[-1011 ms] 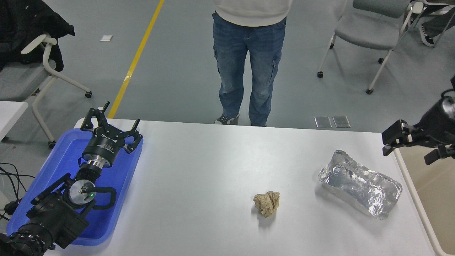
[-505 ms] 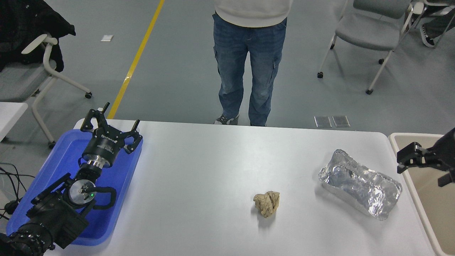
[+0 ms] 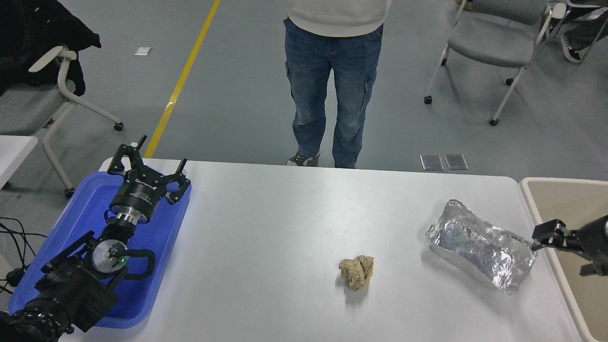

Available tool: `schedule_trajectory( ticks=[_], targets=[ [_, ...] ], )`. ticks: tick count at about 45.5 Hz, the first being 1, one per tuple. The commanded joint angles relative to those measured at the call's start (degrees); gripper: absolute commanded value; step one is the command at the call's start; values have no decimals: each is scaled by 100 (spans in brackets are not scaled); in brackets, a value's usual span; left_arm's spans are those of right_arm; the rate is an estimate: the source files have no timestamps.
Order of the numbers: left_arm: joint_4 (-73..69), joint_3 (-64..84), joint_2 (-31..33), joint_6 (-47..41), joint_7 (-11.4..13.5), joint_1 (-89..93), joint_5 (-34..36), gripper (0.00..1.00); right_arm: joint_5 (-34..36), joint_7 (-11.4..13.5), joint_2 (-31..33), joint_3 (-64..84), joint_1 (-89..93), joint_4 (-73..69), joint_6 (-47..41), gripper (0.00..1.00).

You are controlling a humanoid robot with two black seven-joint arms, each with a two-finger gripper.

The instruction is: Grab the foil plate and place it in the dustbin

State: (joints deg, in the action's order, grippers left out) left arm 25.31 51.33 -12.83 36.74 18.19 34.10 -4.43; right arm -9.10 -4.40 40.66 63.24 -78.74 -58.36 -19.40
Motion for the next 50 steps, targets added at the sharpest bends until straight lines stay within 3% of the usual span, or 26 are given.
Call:
schedule_trajectory(
  ticks=[1,20,34,37,43,47,50],
  targets=[
    [0,0,0,0,0,0,-5,100,4,0,-287,-567,799,447,366,100],
    [0,0,0,0,0,0,4,100,4,0,-823,-1130,1722,940,1069,100],
    [0,0,0,0,0,0,4,100,31,9,-823,-1235,1766,949,1105,99],
    [0,9,0,0,0,0,-5,100,83,9,-832,-1235,1783,940,1148,94],
    [0,0,0,0,0,0,4,100,232,9,-832,-1253,1792,931,1219,67],
    [0,0,0,0,0,0,4,100,496,18,-832,-1253,1792,914,1219,44],
    [0,0,0,0,0,0,4,100,681,18,-832,-1253,1792,914,1219,35]
  ],
)
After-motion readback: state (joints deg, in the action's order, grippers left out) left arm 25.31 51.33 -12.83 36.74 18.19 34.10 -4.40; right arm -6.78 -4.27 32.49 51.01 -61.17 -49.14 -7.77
